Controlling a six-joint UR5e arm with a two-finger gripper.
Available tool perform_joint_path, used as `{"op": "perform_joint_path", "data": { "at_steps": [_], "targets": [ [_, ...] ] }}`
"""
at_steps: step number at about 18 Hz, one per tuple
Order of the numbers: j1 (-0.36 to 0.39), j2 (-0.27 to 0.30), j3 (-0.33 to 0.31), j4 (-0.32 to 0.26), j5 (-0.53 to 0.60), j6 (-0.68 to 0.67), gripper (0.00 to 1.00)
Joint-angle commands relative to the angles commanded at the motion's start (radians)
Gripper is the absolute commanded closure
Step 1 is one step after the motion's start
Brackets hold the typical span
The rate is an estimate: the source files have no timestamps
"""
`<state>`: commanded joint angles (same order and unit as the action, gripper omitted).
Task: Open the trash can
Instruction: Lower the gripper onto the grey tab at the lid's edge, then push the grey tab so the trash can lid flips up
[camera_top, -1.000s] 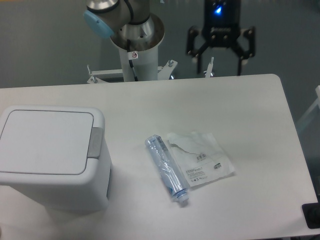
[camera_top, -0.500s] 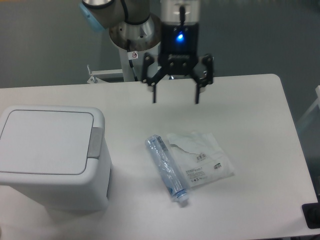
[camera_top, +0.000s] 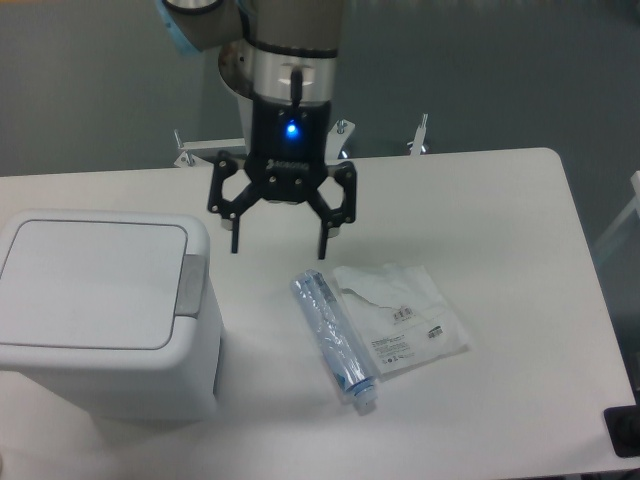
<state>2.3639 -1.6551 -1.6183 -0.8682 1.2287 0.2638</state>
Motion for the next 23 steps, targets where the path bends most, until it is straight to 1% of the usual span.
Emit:
{"op": "perform_joint_path", "data": {
  "at_steps": [9, 23],
  "targets": [
    [-0.028, -0.034, 0.000, 0.002, 0.002, 0.000, 0.00],
    [-0.034, -0.064, 0.002, 0.002, 0.002, 0.002, 0.00]
  ]
}}
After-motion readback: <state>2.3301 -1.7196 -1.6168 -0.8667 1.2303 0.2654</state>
